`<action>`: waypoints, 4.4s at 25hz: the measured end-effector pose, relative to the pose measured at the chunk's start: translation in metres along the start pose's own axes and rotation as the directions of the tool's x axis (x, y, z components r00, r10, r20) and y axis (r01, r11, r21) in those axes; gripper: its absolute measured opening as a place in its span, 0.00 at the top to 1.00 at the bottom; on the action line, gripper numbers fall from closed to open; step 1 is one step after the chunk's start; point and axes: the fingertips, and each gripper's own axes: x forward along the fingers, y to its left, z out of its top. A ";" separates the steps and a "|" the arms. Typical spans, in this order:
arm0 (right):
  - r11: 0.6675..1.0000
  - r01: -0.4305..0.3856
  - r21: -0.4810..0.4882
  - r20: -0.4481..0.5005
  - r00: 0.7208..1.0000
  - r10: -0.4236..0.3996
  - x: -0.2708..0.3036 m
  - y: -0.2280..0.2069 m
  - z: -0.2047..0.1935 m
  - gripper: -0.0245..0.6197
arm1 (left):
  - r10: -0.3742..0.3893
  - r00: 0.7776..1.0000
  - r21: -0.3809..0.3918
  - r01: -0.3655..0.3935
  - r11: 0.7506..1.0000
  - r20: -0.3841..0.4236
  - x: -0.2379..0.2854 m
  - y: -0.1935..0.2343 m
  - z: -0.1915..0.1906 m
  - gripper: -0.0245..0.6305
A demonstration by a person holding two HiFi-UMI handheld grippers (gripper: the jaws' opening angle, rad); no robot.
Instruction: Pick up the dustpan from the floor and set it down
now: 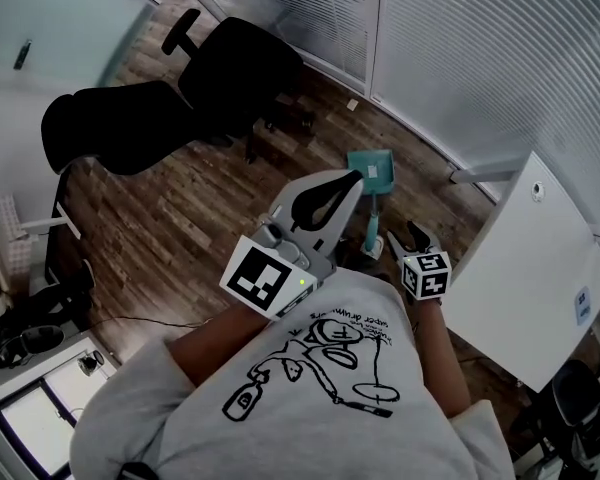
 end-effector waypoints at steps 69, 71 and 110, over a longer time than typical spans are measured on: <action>0.845 -0.255 0.470 -0.045 0.949 0.311 0.145 0.005 -0.098 0.84 | 0.081 0.993 -0.011 -0.082 0.997 -0.088 -0.034 0.031 -0.024 0.96; 0.844 -0.261 0.468 -0.033 0.950 0.312 0.143 0.004 -0.094 0.84 | 0.078 0.993 -0.010 -0.079 0.997 -0.084 -0.033 0.030 -0.022 0.96; 0.835 -0.416 0.362 0.232 0.907 0.351 0.025 0.043 0.041 0.83 | 0.040 0.999 -0.032 -0.040 0.999 0.001 -0.015 0.036 -0.010 0.96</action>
